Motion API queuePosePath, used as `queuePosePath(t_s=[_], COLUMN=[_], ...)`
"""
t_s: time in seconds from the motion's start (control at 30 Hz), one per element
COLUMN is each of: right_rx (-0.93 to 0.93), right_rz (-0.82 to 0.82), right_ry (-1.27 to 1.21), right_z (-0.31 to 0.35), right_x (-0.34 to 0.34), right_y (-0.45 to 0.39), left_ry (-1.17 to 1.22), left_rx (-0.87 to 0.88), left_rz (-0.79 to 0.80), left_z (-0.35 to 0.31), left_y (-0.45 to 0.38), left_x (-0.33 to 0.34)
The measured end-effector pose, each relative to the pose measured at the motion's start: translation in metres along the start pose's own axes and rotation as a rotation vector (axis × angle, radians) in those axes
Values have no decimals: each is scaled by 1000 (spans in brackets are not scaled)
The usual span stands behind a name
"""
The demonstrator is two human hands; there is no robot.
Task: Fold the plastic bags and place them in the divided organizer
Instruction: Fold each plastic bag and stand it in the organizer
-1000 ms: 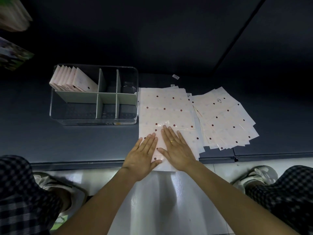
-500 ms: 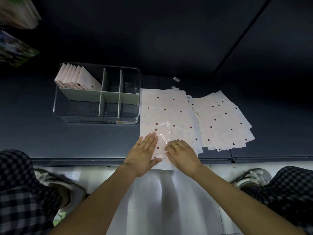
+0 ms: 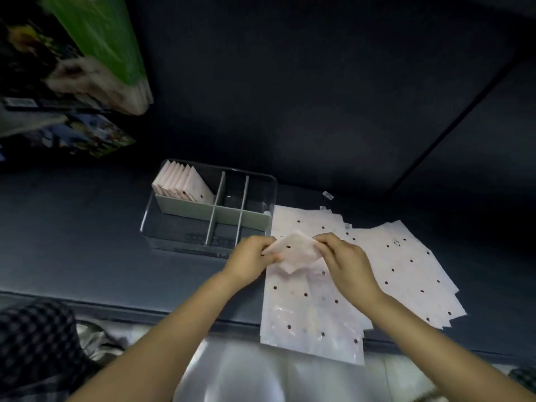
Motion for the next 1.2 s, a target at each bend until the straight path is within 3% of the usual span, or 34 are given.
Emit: queuePosePath(t_s=[0.13,0.23,0.3,0.4,0.57,0.77,1.03,1.2], right_rx=[12,64,97,133,172,161,184,163], right_rz=[34,-14,-52,-60,23,94,294,263], right_ry=[-107,-251,-328,-383,-300,131,37,-57], right_z=[30,51,65,85,108,131,148,138], right_x=[-3,2,9,28,73,107,170,162], right_y=[-42,-79,-107,-146,-190,-205,-204,-194], left_ry=[-76,-396,-616,-772,-672,-572,-442,-525], left_rx=[75,119,44,-123,-166,-134,-106,-142], left_rz=[-64,-278,-399,-410,-460,-545,-696,-609], left_z=[-19,-16,4,46,76,73,76,78], left_y=[-22,-30,-30,-29,-24,-25,-13,-17], left_x=[-73,-133,-163,-178,-176,-175,-184,-179])
Point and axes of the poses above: each hand's wrist, its own y-axis away from the middle knuckle, its own x-axis out of the palm, z = x × y, the point moved 9 cm from there along -y, towards the middle knuckle, and after that the axes turned 4 degrees about -x, right-handed, at the moved point
